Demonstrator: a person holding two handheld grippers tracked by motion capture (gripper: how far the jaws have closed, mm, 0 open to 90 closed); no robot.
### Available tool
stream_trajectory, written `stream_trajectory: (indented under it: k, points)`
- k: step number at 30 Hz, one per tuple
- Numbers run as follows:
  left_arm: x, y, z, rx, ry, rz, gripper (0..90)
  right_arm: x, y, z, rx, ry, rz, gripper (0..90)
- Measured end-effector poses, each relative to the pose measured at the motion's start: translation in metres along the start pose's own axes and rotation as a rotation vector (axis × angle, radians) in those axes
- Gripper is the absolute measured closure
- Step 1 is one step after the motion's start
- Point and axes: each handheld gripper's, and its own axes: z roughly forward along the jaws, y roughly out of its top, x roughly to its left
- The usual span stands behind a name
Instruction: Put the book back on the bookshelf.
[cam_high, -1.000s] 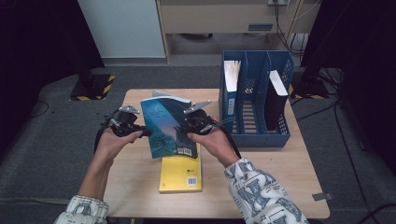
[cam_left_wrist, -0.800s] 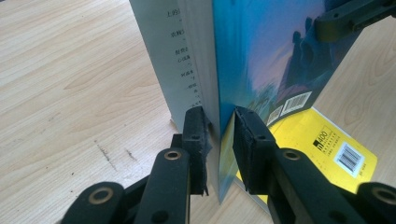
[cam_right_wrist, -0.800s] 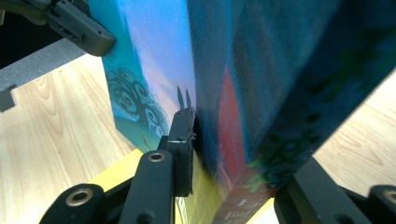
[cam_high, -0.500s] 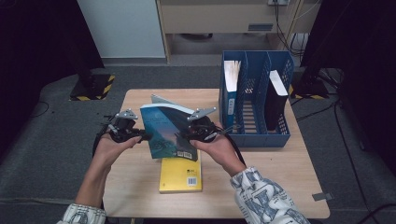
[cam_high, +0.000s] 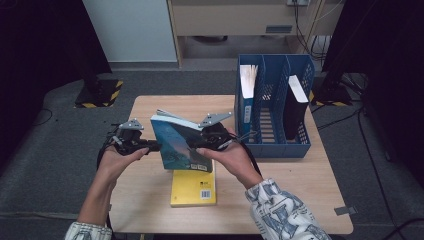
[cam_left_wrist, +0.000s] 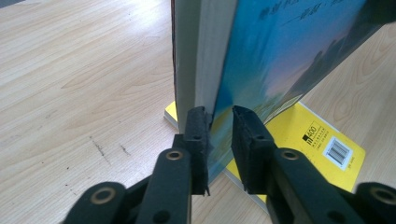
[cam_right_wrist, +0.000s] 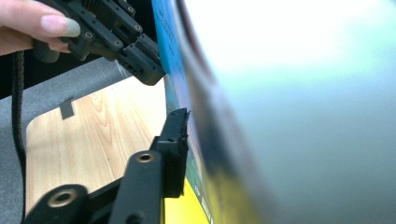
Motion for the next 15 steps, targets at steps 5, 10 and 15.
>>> stream_trajectory:
  k: [5,10,15]
  points:
    - [0.002,-0.021,0.002,0.003,0.065,-0.033,57.9,0.0,-0.002,0.0,-0.011,0.001,-0.019,71.5]
    - [0.004,-0.047,0.014,0.025,0.119,-0.078,43.7,0.001,-0.001,0.001,-0.017,-0.023,-0.035,73.4]
    - [0.009,-0.07,0.024,0.014,0.133,-0.135,37.1,-0.003,0.0,0.005,-0.041,-0.075,-0.035,74.1]
